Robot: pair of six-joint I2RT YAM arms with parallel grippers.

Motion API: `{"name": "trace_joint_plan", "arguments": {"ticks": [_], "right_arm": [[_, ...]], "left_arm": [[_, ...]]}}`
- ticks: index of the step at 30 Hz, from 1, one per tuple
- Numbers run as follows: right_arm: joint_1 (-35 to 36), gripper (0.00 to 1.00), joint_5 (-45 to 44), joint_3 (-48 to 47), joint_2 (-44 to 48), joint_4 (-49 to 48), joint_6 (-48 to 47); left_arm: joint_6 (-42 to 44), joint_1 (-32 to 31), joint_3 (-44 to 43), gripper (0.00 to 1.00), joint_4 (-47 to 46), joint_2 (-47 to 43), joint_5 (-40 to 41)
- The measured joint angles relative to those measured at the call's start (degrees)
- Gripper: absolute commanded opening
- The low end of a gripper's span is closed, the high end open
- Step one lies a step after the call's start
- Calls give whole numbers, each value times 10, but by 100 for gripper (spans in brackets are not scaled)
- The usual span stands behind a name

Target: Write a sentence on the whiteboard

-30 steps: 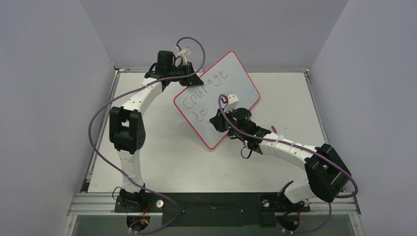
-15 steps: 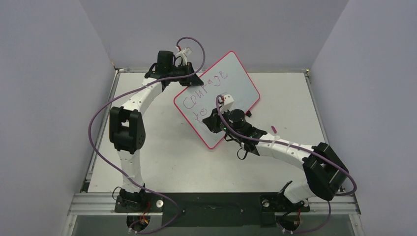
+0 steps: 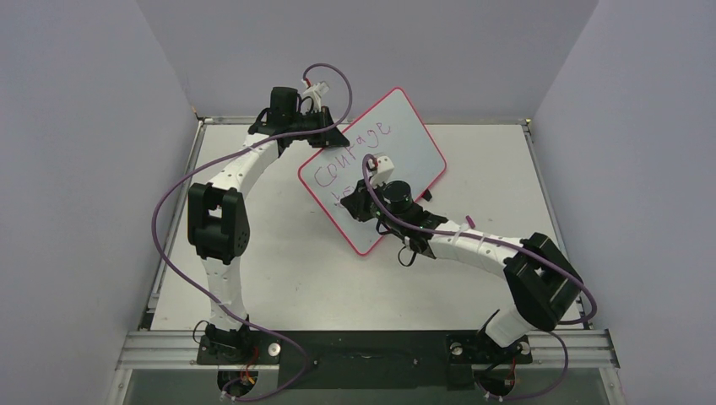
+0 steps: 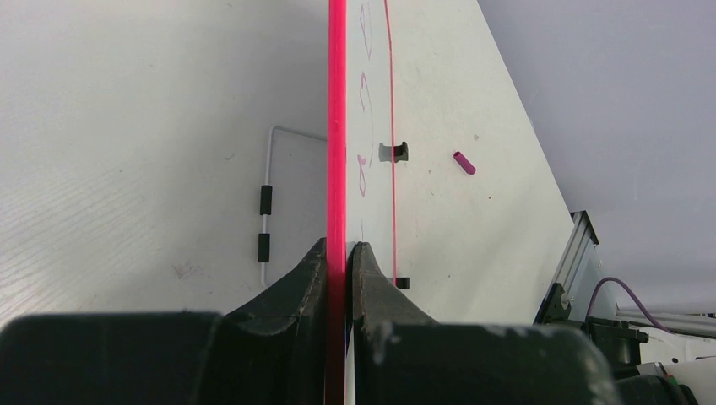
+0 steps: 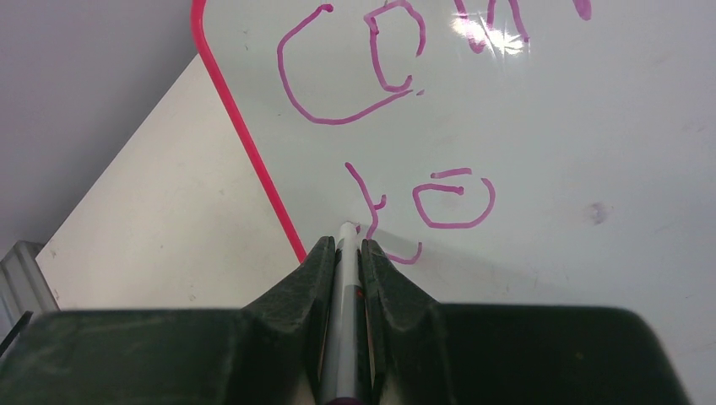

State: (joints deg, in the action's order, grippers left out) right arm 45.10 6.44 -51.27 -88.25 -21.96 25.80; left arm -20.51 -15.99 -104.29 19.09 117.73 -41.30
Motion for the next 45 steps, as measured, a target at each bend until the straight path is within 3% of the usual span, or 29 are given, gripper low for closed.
{"name": "trace_joint_plan", "arguments": {"ticks": [45], "right_arm": [[-26, 0, -30, -8, 14, 16, -1]], "left_arm": [[1, 0, 0, 0, 1, -1, 1]]}}
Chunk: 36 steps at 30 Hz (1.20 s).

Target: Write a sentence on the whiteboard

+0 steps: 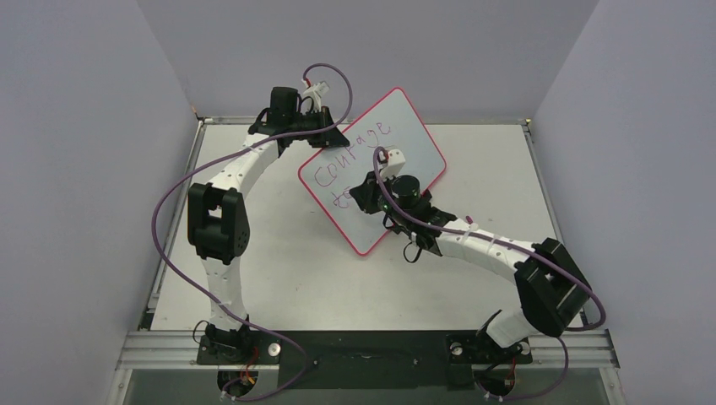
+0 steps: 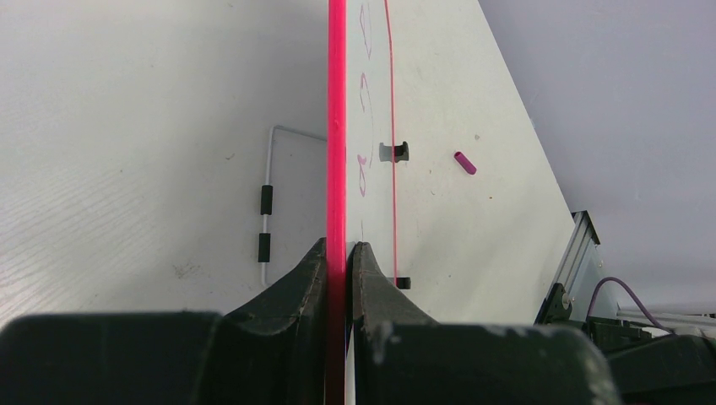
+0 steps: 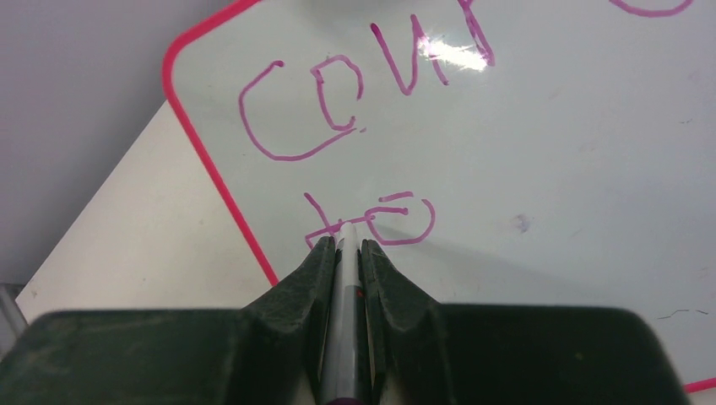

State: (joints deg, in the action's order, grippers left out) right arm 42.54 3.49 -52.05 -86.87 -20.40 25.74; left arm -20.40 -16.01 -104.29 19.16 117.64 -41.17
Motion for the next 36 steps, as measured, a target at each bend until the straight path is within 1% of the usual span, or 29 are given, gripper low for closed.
{"name": "trace_joint_plan", "arguments": {"ticks": [8, 18, 36], "right_arm": [[10, 0, 6, 31, 68, -3, 8], [10, 0, 6, 134, 72, -5, 21], [14, 0, 16, 137, 41, -36, 33]], "left_arm": [[0, 0, 0, 0, 0, 0, 0], [0, 0, 0, 0, 1, -1, 0], [1, 0, 0, 0, 1, -1, 0]]}}
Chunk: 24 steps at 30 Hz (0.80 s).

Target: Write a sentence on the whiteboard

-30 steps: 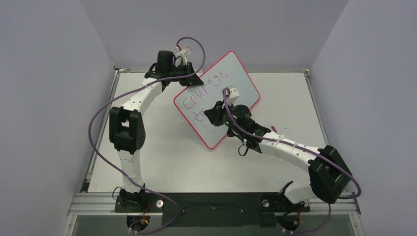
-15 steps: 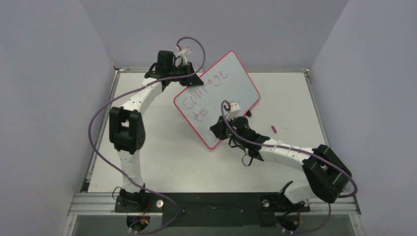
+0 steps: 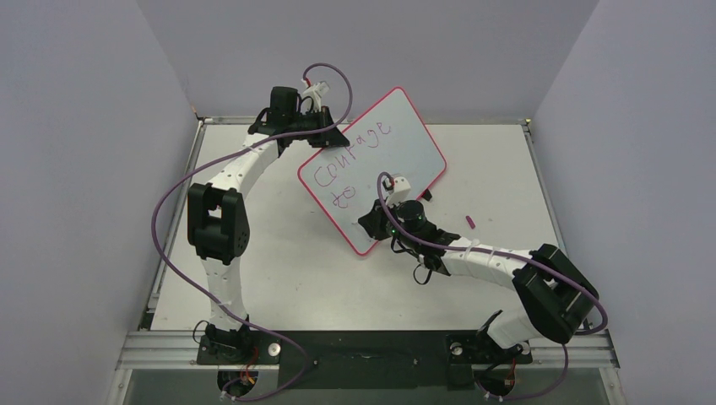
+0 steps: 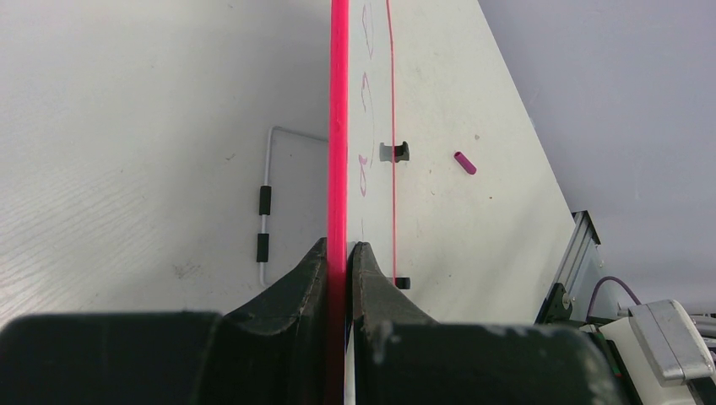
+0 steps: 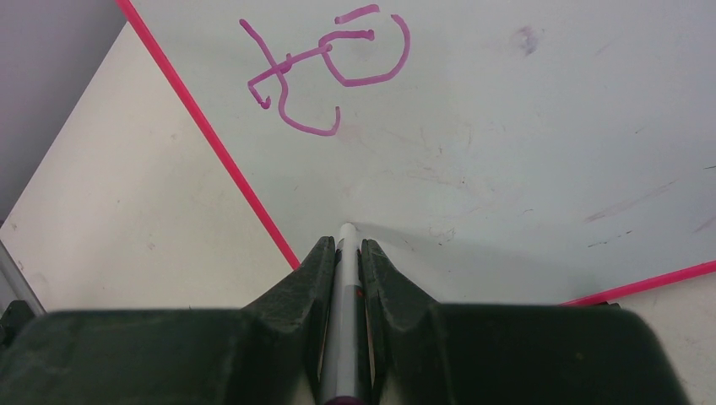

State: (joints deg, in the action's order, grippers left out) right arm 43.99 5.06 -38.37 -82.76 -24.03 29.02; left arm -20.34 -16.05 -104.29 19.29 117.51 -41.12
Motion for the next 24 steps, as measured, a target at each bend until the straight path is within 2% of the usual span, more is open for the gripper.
{"name": "trace_joint_plan", "arguments": {"ticks": [14, 24], "right_arm": [[15, 0, 1, 45, 11, -29, 7], [15, 0, -50, 47, 26, 16, 7]], "left_arm": [[0, 0, 0, 0, 0, 0, 0], [0, 0, 0, 0, 0, 0, 0]]}}
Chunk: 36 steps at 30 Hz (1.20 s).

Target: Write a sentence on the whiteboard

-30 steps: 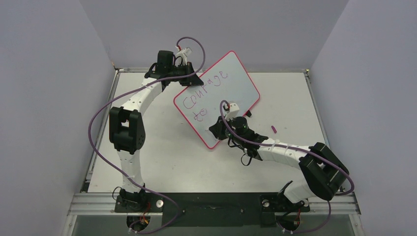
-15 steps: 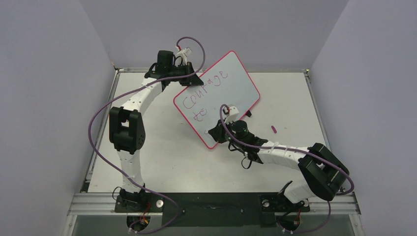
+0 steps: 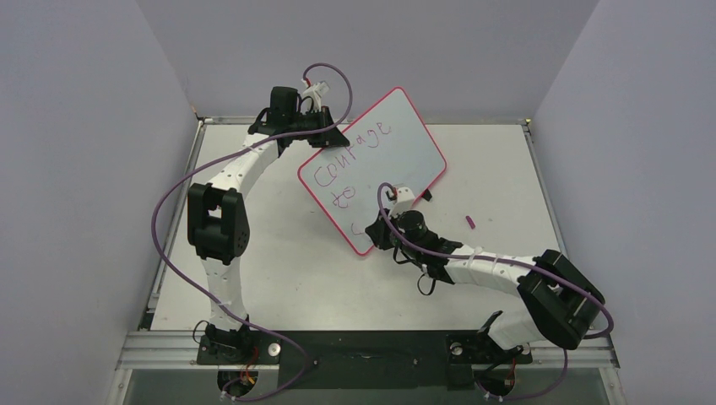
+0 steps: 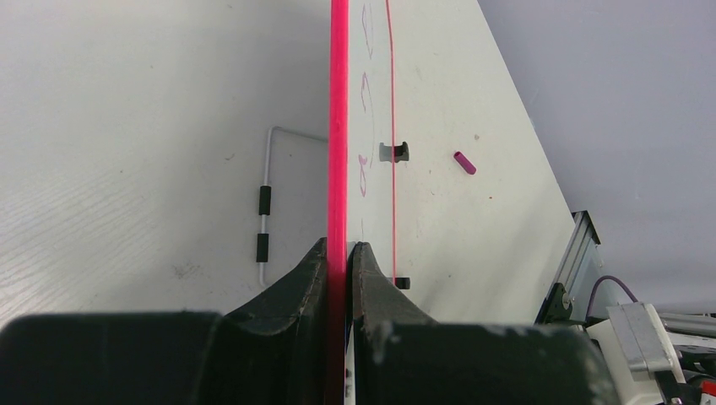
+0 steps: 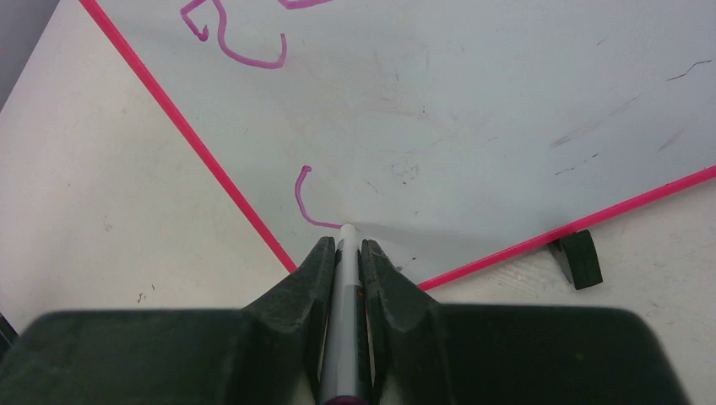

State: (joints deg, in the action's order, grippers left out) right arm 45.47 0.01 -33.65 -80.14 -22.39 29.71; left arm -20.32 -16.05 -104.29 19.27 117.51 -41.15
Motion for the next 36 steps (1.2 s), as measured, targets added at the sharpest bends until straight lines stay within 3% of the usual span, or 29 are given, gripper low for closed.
{"name": "trace_joint_plan", "arguments": {"ticks": [14, 36], "right_arm": [[0, 0, -22, -83, -31, 25, -3], [8, 0, 9, -61, -21, 13, 10]], "left_arm": [[0, 0, 0, 0, 0, 0, 0], [0, 0, 0, 0, 1, 0, 0]]}}
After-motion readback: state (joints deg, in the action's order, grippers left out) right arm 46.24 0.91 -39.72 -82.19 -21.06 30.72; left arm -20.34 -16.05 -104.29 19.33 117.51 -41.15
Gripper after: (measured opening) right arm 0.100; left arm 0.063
